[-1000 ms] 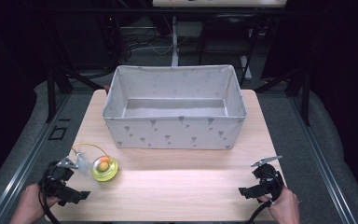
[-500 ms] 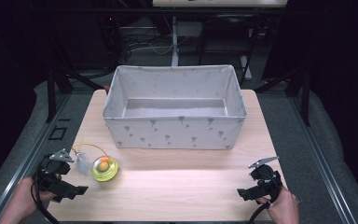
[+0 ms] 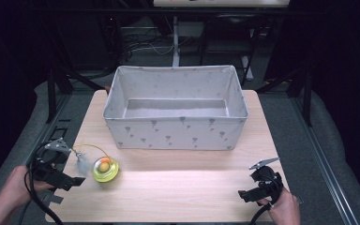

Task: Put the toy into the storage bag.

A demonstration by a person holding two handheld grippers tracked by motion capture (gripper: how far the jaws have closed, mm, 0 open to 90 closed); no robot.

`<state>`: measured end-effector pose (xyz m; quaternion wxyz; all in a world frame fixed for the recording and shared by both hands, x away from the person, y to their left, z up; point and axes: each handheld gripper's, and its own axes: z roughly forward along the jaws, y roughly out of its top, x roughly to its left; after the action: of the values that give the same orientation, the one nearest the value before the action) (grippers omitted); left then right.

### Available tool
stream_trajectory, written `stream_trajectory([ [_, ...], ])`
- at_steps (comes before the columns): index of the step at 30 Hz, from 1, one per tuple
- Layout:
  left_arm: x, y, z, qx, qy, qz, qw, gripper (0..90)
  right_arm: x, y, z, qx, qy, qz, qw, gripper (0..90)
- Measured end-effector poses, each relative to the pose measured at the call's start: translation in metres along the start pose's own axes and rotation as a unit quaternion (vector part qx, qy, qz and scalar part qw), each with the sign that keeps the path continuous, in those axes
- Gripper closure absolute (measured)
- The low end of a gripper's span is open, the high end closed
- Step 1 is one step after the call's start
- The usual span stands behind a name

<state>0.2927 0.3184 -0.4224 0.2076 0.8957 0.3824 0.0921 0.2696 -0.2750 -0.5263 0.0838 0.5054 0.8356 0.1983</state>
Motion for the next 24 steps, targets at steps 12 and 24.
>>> stream_trajectory([
  [12, 0.000, 0.042, -0.015, 0.001, 0.003, 0.037, 0.9993, 0.9, -0.001, 0.000, 0.002, 0.006, 0.009, 0.000, 0.9999, 0.6],
  [24, -0.002, 0.068, -0.021, 0.009, 0.010, 0.063, 0.9979, 19.0, -0.001, 0.000, 0.002, 0.010, 0.011, 0.001, 0.9999, 0.7],
])
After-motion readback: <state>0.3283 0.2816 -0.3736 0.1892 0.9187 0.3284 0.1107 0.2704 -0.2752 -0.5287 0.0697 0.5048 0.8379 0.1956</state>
